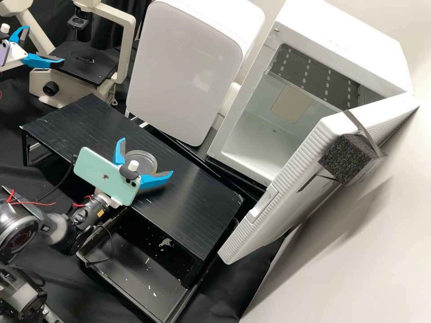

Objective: Place the petri dish in the incubator

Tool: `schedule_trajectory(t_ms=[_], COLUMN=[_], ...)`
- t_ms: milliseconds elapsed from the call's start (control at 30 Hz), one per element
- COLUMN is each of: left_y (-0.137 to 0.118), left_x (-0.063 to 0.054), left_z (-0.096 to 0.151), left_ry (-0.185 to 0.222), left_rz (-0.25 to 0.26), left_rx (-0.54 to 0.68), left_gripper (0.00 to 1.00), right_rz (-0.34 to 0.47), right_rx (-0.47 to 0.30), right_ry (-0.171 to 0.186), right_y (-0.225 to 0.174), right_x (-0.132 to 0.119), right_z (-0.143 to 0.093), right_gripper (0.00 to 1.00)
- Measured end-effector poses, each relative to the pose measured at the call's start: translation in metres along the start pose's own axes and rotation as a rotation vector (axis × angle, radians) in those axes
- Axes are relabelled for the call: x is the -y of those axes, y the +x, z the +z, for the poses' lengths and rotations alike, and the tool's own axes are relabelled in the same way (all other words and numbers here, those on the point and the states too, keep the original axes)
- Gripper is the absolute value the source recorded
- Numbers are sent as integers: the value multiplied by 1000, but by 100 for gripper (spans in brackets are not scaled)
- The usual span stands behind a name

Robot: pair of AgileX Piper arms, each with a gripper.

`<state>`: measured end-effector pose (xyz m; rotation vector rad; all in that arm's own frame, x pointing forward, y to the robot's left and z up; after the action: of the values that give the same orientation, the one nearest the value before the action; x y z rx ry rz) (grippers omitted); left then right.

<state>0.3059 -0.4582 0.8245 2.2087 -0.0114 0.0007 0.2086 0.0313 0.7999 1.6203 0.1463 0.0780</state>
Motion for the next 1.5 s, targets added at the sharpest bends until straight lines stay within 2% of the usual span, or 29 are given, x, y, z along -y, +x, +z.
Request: schedule_trajectory(t_ms=[400, 667, 1000, 1033, 1500], left_y=[0, 0, 0, 0, 0], left_x=[0, 0, 0, 0, 0], left_z=[0, 0, 0, 0, 0], left_ry=[0, 0, 0, 0, 0], left_rz=[0, 0, 0, 0, 0], left_rx=[0, 0, 0, 0, 0], left_gripper=[100, 100, 100, 100, 100], right_rz=[-39, -79, -61, -63, -59], right_rx=[33, 43, 46, 45, 46], right_ry=[8, -30, -35, -36, -39], right_y=[-1, 3, 4, 4, 4], right_x=[8, 19, 16, 16, 15], right_z=[6, 12, 17, 17, 17], right_gripper=[100, 100, 100, 0, 0])
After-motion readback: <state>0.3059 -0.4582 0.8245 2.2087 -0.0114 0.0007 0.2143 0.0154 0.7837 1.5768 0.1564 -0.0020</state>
